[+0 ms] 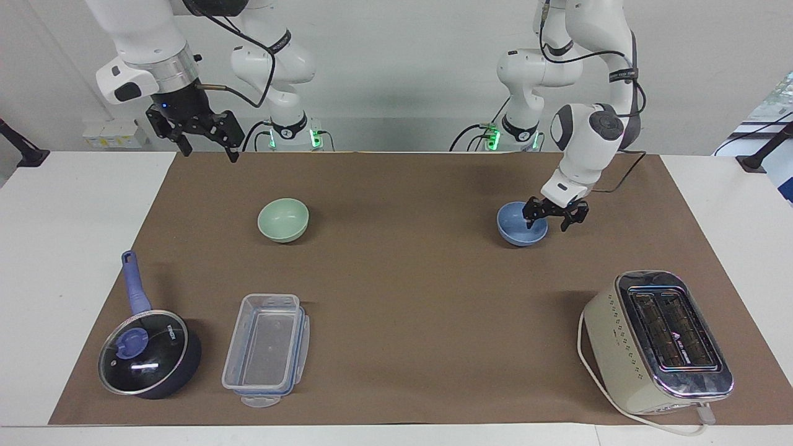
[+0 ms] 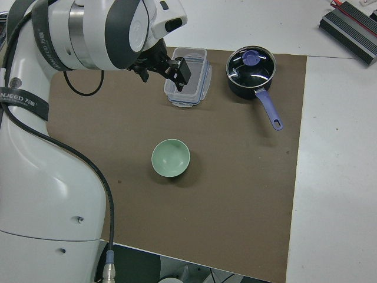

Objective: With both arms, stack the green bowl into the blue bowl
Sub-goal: 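Reach the left gripper to the rim of the blue bowl, then close the left gripper on the blue bowl rim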

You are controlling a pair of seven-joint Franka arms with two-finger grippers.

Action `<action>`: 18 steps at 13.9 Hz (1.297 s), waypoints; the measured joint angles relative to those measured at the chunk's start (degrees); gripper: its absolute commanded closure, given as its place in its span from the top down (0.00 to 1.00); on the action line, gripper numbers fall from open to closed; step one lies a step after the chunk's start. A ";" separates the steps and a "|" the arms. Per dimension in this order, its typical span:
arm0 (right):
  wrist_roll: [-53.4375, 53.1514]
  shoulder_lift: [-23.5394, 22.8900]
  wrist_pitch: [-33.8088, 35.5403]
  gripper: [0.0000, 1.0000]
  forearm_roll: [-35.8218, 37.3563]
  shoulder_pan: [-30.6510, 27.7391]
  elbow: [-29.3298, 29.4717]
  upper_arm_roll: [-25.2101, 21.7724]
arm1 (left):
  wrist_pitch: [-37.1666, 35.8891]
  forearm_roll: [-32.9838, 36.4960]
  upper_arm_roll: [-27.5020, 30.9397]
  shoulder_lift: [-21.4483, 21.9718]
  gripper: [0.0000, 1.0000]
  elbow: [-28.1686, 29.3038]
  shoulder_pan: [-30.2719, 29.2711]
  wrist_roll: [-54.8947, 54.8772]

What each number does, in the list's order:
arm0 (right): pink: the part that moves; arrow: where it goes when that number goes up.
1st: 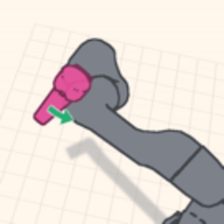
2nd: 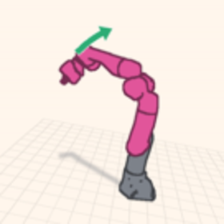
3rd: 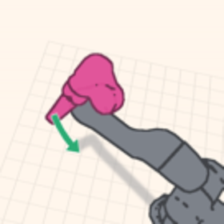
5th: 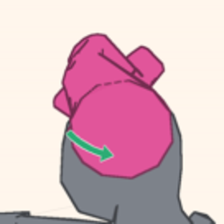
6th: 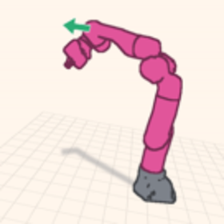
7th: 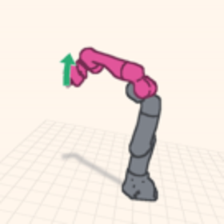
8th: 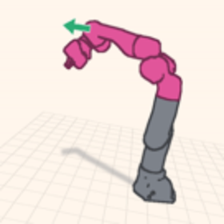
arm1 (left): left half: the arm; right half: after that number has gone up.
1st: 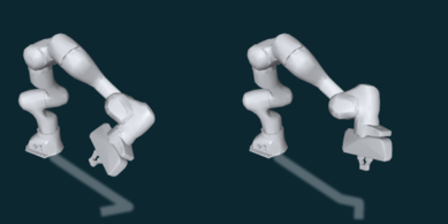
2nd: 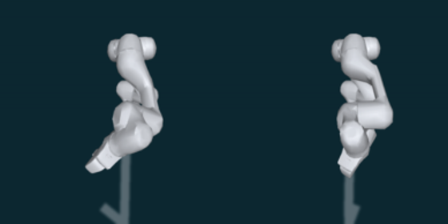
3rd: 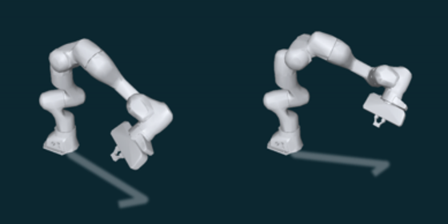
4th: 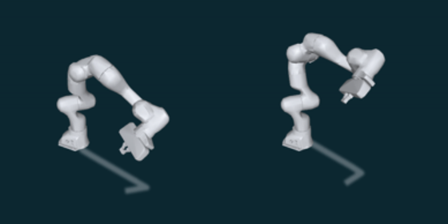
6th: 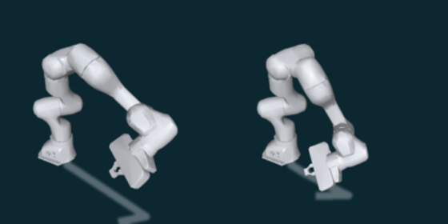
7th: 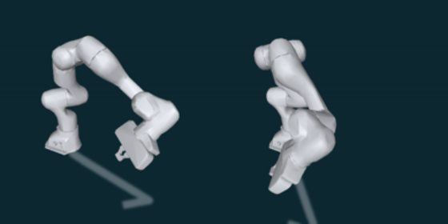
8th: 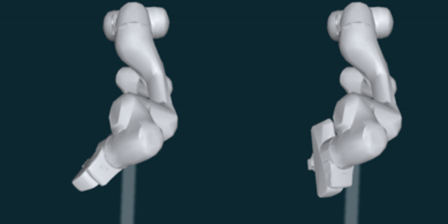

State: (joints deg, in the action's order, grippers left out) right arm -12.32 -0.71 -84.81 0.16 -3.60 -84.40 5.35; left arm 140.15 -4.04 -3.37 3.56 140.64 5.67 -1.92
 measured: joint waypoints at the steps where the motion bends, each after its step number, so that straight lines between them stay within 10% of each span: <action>1: 0.00 0.00 0.00 1.00 0.00 0.00 0.00 0.00 | 1.45 0.00 -0.01 -0.79 0.90 0.58 0.12 0.00; 3: 0.00 0.00 0.00 1.00 0.00 0.00 0.00 0.00 | 3.79 0.00 -0.03 -2.35 0.00 1.34 0.15 0.00; 18: 0.18 0.05 0.00 1.00 0.00 0.00 -0.04 0.00 | 0.33 -0.29 -0.04 -1.06 0.00 -1.44 0.41 -0.08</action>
State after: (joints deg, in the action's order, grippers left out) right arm -12.14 -0.67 -84.81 0.16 -3.60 -84.44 5.35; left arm 140.49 -4.34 -3.41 2.50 139.20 6.08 -1.99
